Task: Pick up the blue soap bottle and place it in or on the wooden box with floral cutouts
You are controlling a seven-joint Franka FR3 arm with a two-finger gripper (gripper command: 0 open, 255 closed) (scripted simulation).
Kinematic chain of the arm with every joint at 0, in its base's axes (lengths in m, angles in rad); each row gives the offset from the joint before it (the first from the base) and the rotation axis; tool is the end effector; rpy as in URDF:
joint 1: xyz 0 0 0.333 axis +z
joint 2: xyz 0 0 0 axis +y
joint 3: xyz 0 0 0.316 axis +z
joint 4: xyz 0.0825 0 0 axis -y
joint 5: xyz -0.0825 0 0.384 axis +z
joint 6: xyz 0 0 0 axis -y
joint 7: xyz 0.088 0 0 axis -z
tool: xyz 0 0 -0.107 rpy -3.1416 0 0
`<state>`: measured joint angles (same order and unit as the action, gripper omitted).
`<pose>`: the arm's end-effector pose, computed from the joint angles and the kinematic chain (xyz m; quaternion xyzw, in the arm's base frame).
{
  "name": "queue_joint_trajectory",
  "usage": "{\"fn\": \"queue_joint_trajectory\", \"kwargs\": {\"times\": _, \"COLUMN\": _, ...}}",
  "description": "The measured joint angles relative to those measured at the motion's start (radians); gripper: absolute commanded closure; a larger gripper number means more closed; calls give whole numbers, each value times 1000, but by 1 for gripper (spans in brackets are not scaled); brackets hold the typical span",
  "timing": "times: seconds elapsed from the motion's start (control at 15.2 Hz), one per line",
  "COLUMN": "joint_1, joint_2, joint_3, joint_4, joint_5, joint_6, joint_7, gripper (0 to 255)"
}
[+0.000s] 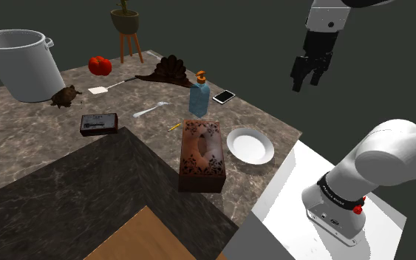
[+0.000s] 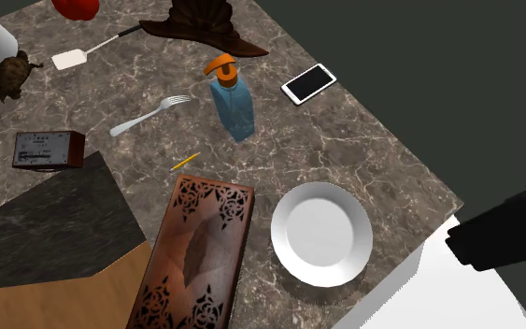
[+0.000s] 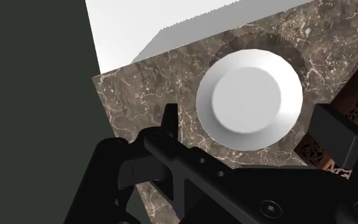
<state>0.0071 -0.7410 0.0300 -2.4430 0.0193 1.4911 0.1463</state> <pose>0.3024 0.0150 0.5302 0.9927 -0.0595 -0.1049 0.0097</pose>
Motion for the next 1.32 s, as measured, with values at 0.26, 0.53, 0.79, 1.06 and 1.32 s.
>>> {"fn": "queue_joint_trajectory", "kwargs": {"times": 0.26, "joint_1": 3, "joint_2": 79, "joint_3": 8, "joint_4": 28, "joint_5": 5, "joint_6": 50, "joint_7": 4, "gripper": 0}}
{"fn": "queue_joint_trajectory", "kwargs": {"times": 0.53, "joint_1": 9, "joint_2": 237, "joint_3": 25, "joint_4": 104, "joint_5": 14, "joint_6": 132, "joint_7": 16, "gripper": 0}}
{"fn": "queue_joint_trajectory", "kwargs": {"times": 0.79, "joint_1": 17, "joint_2": 382, "joint_3": 42, "joint_4": 192, "joint_5": 20, "joint_6": 189, "joint_7": 32, "gripper": 0}}
{"fn": "queue_joint_trajectory", "kwargs": {"times": 1.06, "joint_1": 24, "joint_2": 555, "joint_3": 60, "joint_4": 322, "joint_5": 18, "joint_6": 232, "joint_7": 50, "gripper": 0}}
{"fn": "queue_joint_trajectory", "kwargs": {"times": 1.32, "joint_1": 34, "joint_2": 713, "joint_3": 76, "joint_4": 449, "joint_5": 12, "joint_6": 262, "joint_7": 70, "gripper": 0}}
